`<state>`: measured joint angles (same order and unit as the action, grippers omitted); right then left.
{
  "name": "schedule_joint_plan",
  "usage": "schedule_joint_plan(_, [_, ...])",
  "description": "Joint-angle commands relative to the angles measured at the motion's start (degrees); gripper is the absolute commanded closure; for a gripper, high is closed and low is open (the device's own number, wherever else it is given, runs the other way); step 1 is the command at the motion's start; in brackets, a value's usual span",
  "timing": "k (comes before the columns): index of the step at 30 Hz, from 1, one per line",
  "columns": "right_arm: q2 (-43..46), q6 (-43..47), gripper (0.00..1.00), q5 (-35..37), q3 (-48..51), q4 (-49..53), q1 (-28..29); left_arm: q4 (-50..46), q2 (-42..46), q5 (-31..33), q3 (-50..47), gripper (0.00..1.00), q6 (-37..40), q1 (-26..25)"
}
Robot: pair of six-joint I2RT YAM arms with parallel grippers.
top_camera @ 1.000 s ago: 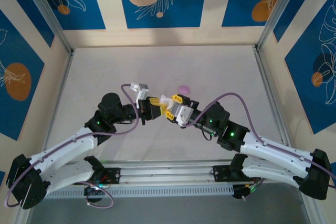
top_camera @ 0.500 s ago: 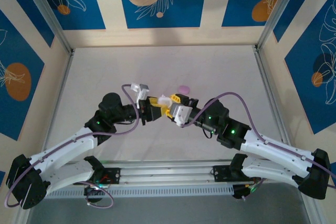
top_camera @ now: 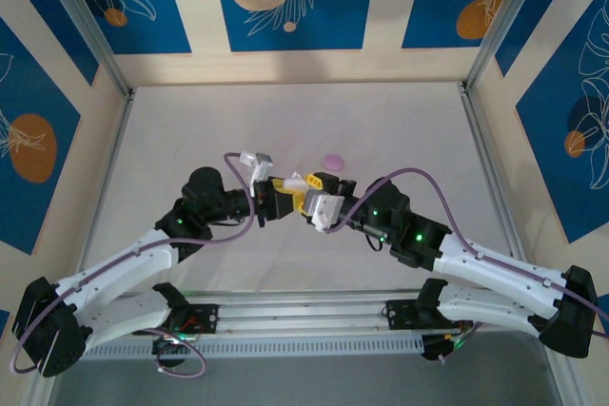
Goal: Insert the wireless bluetooth earbuds into the charging case
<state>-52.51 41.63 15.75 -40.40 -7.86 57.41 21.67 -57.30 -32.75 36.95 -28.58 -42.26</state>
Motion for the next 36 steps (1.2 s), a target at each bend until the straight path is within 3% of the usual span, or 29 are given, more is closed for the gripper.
schedule_joint_plan(1, [0.48, 0.41, 0.57, 0.32, -2.22, -2.5, 0.38, 0.18, -0.37, -1.39, 1.37, 0.75, 0.43, -0.36])
schedule_joint_plan(3, [0.44, 0.39, 0.57, 0.47, -2.13, -2.69, 0.42, 0.04, -0.47, -1.77, 1.35, 0.74, 0.84, -0.31])
schedule_joint_plan(6, [0.61, -0.12, 0.56, -0.01, -2.33, -1.76, 0.38, -0.35, -0.28, -1.96, 1.43, 0.83, 1.48, -0.35])
schedule_joint_plan(9, [1.96, -4.31, 0.49, -1.58, -3.04, 1.4, -0.13, -0.96, 0.4, -2.02, 1.14, 0.85, 3.24, -0.35])
schedule_joint_plan(11, [3.75, -11.55, 0.44, -7.3, -4.72, 7.77, -2.31, -1.04, 1.4, -1.81, 0.4, 0.86, 5.17, -0.37])
schedule_joint_plan(15, [6.29, -29.73, 0.42, -24.67, -8.5, 20.09, -9.92, 1.35, 4.35, -0.42, -2.83, 0.87, 9.87, -0.32])
schedule_joint_plan(17, [6.62, -40.37, 0.42, -24.88, -9.6, 21.04, -12.53, 4.93, 5.45, -0.36, -5.05, 0.88, 11.72, -0.32])
schedule_joint_plan(21, [4.76, -51.62, 0.42, -30.72, -13.08, 24.62, -16.98, 11.74, 6.38, -0.48, -8.16, 0.89, 14.4, -0.36])
schedule_joint_plan(25, [0.82, -55.14, 0.4, -37.01, -16.85, 27.28, -17.42, 13.29, 5.63, -1.64, -7.96, 0.89, 15.51, -0.44])
schedule_joint_plan(36, [-7.31, -55.51, 0.39, -36.27, -21.8, 31.86, -16.46, 15.6, 4.85, -2.77, -8.16, 0.89, 14.42, -0.37])
